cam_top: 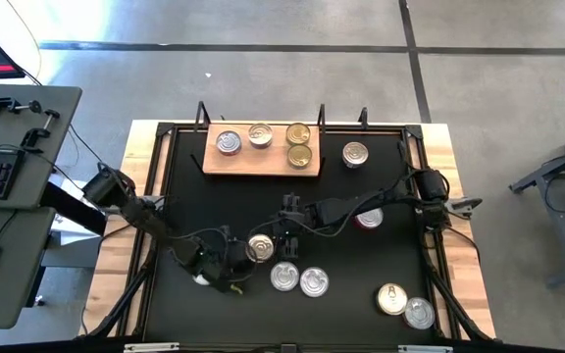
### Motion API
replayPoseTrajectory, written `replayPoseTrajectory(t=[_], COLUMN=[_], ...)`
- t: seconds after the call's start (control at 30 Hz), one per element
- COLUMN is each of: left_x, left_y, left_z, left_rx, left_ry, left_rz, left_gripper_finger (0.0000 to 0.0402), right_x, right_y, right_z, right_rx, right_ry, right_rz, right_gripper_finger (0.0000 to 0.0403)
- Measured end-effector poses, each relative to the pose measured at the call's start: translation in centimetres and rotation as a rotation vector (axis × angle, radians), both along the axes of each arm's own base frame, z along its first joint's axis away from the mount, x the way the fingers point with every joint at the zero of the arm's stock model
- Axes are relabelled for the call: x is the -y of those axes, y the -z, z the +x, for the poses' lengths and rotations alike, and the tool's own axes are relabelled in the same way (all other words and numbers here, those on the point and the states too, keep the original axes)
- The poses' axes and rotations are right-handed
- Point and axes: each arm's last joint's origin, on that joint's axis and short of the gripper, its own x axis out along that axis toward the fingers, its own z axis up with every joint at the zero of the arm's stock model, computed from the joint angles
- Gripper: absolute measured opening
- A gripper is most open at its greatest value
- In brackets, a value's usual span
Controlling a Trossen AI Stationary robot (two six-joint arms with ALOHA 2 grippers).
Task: Stack canned seafood by type on shelf
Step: Put the blue and pink tuna can on the shelf aligned with the other blue and pink tuna can
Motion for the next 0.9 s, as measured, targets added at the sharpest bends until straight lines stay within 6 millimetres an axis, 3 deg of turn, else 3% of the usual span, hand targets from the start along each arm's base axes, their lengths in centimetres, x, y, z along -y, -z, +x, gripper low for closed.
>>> replayPoseTrajectory(t=[0.2,0.47,0.67,0.77,0.9], left_x=[-3.3,-5.7,-3.6,-2.3,-1.1], left_y=[0.3,-4.7,-6.9,-6.4,-4.6], left_z=[0.8,0.4,-0.2,0.1,0.2], left_rx=[-0.016,0.088,0.112,0.094,0.029], left_ry=[-0.142,-0.18,0.089,0.177,0.194], left_rz=[0.201,0.267,0.047,-0.114,-0.161], left_gripper_finger=[0.0,0.0,0.0,0.0,0.0], right_x=[0.0,-1.0,-1.2,-1.4,-1.7], right_y=[1.4,2.0,1.9,1.7,1.7], right_z=[-0.8,-0.8,-0.7,-0.6,-0.4], right_rx=[-0.008,0.075,0.115,0.129,0.146], right_ry=[0.052,0.142,0.191,0.164,0.117], right_rz=[0.066,0.171,0.163,0.152,0.138], right_gripper_finger=[0.0288,0.0288,0.0288,0.0288,0.0288])
